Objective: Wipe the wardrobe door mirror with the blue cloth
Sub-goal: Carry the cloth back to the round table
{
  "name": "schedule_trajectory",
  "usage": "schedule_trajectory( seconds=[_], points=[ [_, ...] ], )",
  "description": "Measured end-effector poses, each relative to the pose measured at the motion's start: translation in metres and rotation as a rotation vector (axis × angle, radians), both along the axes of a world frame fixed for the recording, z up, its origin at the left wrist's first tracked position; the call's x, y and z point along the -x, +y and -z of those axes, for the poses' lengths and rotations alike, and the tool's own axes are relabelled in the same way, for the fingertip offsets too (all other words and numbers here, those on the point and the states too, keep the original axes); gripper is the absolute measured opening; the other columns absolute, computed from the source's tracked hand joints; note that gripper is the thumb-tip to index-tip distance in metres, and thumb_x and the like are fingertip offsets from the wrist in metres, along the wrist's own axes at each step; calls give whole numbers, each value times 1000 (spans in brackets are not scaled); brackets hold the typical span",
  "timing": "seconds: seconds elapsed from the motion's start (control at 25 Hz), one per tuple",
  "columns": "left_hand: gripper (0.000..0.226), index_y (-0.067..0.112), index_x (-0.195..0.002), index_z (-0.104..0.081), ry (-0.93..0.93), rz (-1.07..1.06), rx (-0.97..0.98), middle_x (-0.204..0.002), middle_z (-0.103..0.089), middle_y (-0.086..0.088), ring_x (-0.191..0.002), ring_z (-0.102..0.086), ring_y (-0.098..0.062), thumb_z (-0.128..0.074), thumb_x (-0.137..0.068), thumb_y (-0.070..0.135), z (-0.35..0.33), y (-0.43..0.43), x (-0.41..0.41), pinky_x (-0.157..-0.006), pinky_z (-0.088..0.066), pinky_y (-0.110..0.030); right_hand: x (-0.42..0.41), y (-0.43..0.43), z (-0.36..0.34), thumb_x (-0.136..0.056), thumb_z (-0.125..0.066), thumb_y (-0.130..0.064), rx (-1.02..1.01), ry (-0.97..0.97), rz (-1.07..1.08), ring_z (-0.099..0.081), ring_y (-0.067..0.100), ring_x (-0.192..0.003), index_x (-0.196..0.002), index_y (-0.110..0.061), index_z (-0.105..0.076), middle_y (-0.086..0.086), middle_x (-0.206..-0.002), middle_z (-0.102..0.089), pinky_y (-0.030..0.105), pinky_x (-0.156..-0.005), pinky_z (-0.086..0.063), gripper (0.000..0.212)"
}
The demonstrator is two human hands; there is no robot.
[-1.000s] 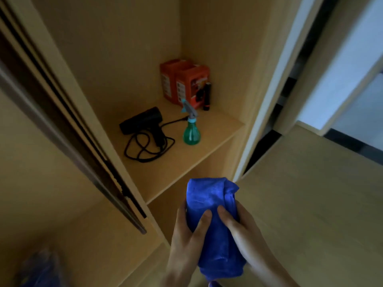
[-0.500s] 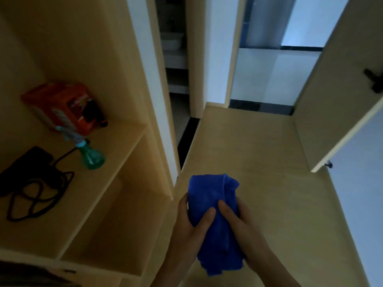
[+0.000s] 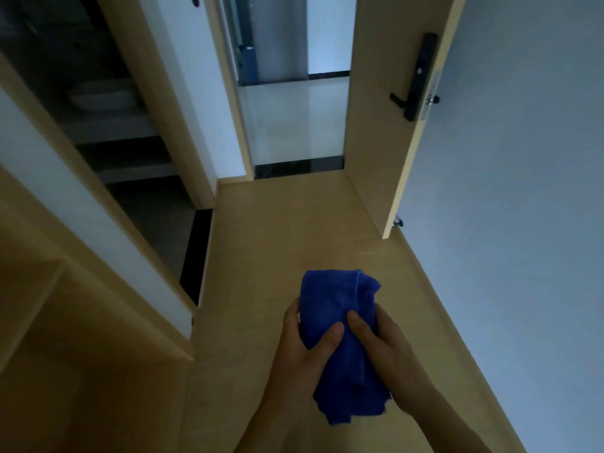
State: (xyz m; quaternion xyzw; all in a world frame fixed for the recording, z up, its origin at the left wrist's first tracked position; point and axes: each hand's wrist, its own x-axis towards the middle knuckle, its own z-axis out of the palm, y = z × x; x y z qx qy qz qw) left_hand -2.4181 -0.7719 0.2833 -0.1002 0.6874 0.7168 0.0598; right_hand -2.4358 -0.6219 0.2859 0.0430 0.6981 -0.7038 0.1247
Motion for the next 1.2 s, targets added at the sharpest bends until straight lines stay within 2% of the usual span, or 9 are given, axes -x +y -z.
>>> schedule_trajectory(
  seconds=[0.16,0.28,0.4,0.52,0.64,0.8,0.92,1.08,1.2],
  points=[
    [56,45,-131,-46,19,166,-4,-113,-69,27,-103,-69,2,-79,-87,35,4,56,17,-78,-58,-19,-9,57,5,-98,-54,-45,-29,-18,172,-71,5,-97,-119,-32,-59,-14,-106,-75,21,-76,-57,26],
    [58,44,-133,-46,10,294,10,-116,-70,18,-105,-69,-1,-79,-87,33,7,88,28,-82,-59,-24,-21,87,7,-97,-56,-45,-25,-55,312,-72,5,-96,-117,-29,-61,-12,-104,-75,25,-80,-55,26],
    [62,45,-136,-45,6,460,12,-122,-68,15,-105,-70,-2,-79,-84,39,13,123,38,-82,-59,-25,-35,117,9,-96,-58,-44,-30,-94,484,-71,7,-97,-116,-28,-62,-10,-104,-75,31,-86,-56,26],
    [58,51,-129,-47,0,643,13,-114,-72,16,-103,-72,-7,-78,-81,42,19,157,46,-77,-59,-23,-50,142,11,-96,-61,-41,-32,-126,678,-72,6,-92,-113,-28,-63,-11,-99,-77,27,-80,-57,22],
    [55,51,-128,-49,8,833,20,-114,-73,15,-103,-72,-9,-76,-81,46,24,187,59,-78,-60,-24,-62,157,11,-96,-62,-38,-37,-170,848,-73,6,-87,-107,-25,-64,-8,-94,-77,25,-76,-57,18],
    [52,49,-128,-50,-19,1114,-2,-113,-73,14,-101,-73,-8,-76,-83,44,26,227,69,-76,-60,-22,-80,165,8,-96,-62,-38,-60,-224,1104,-73,11,-90,-107,-21,-64,-1,-98,-77,35,-84,-58,19],
    [50,47,-127,-51,-35,1289,-6,-110,-74,15,-99,-73,-8,-75,-83,45,27,251,61,-73,-59,-19,-102,164,5,-96,-63,-38,-65,-240,1273,-73,8,-86,-102,-22,-64,-6,-92,-77,31,-76,-56,17],
    [53,46,-128,-49,-44,1551,-6,-111,-74,15,-101,-73,-7,-73,-81,47,29,281,23,-76,-58,-20,-151,154,5,-97,-62,-36,-45,-229,1541,-73,8,-90,-106,-24,-65,-7,-95,-77,30,-78,-56,14],
    [50,44,-130,-49,-30,1739,4,-114,-74,14,-103,-72,-6,-73,-86,44,26,295,-20,-81,-59,-23,-195,140,3,-98,-60,-35,-16,-210,1710,-73,8,-92,-107,-25,-65,-6,-97,-77,25,-75,-55,14]
  ],
)
